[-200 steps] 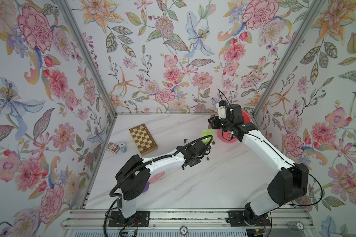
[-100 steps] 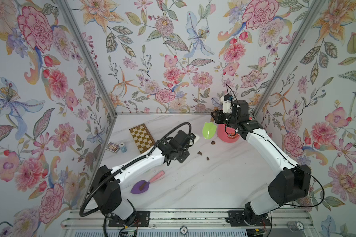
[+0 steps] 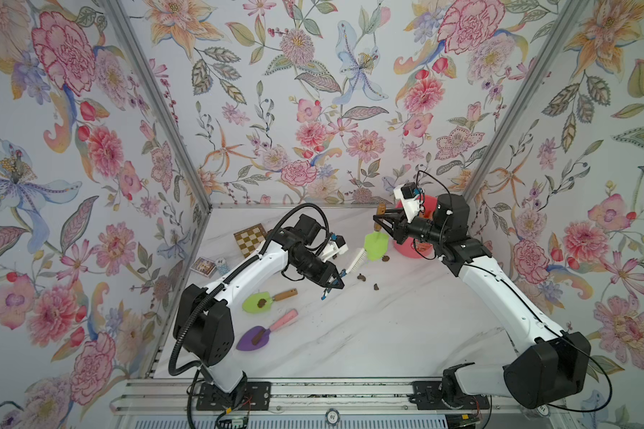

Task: Brush the soil off the hand trowel and place it into the bucket
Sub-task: Brush off the soil from the hand trowel.

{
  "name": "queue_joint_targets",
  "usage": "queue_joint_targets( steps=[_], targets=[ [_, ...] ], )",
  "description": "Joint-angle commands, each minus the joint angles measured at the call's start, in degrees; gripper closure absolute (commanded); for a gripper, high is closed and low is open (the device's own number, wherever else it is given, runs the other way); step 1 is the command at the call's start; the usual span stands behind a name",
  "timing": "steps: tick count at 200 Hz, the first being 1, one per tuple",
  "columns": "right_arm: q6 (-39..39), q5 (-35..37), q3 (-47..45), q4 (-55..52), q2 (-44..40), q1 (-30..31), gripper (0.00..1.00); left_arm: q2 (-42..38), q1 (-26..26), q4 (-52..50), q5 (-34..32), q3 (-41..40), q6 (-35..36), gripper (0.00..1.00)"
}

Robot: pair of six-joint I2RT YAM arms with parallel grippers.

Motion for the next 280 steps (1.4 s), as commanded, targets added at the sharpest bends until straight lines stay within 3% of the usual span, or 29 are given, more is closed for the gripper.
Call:
queue_joint_targets(
  steps=[1, 56, 98, 117, 138, 165, 200, 246, 280],
  targets=[
    [-3.1, -6.4, 1.6, 0.5, -0.8, -0.2, 0.86, -0.4, 1.6, 1.0, 7.6, 3.1, -0.6, 1.0],
    [-6.3, -8.9, 3.4, -3.3, -1.6, -0.7, 0.86, -1.9, 5.8, 5.1, 9.5, 3.8, -5.3, 1.0],
    [-4.7, -10.3, 3.9, -3.1, -1.1, -0.9, 0.86, -0.6, 6.1, 9.3, 10.7, 5.5, -8.7, 1.0],
    [-1.7, -10.4, 3.6, -0.2, -1.6, -0.8, 0.88, 1.6, 6.0, 8.4, 10.9, 6.5, -9.6, 1.0],
    [0.4, -16.5, 3.8, 3.6, -2.1, -1.3, 0.89, 3.0, 6.0, 4.2, 13.5, 9.2, -8.4, 1.0],
    [4.4, -24.6, 5.6, 6.8, -0.8, -2.6, 0.89, 1.5, 5.7, 7.9, 19.3, 7.7, -10.9, 1.0],
    [16.8, -33.2, 7.5, 21.3, 3.8, -2.8, 0.89, -0.7, 4.9, 8.5, 21.0, 6.6, -10.7, 1.0],
    [17.7, -36.0, 13.8, 22.0, 8.7, -2.9, 0.91, -1.7, 3.6, 8.0, 23.2, 6.8, -10.7, 1.0],
    [18.2, -35.4, 17.5, 23.4, 10.5, -3.7, 0.91, -0.4, 1.3, 2.0, 21.1, 6.2, -5.0, 1.0]
  ],
)
